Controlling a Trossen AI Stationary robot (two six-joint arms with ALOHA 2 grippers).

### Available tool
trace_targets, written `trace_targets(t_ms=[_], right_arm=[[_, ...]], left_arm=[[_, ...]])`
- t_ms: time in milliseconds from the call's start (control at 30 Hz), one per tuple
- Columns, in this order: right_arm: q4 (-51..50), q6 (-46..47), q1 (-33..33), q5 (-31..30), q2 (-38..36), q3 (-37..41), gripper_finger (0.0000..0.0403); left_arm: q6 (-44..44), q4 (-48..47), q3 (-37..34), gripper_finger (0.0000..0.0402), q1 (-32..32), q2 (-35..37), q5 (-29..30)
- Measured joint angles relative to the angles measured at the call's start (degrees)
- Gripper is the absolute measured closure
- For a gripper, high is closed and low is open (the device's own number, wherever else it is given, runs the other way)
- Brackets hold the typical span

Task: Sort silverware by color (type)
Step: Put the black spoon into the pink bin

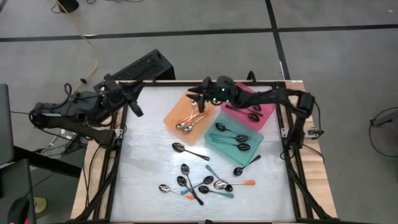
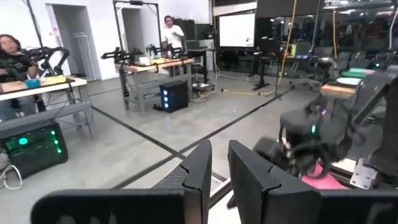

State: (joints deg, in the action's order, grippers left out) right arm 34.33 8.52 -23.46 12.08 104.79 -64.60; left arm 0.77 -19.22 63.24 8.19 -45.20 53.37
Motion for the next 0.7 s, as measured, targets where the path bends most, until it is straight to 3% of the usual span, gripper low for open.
trace_targets(t_ms=[300,700], right_arm=[[-15.2,-7.7,-1.9,0.0,-13.8,0.0,0.0234],[-41.3,-8.5,-4.4,-0.1,-31.5,0.0,0.0234]], left_arm=[[0.0,-1.2,0.0,0.036,-3.9,-2.1,-0.8],[2.3,-3.3,0.0,0.036,-12.5,-2.6,-18.6]])
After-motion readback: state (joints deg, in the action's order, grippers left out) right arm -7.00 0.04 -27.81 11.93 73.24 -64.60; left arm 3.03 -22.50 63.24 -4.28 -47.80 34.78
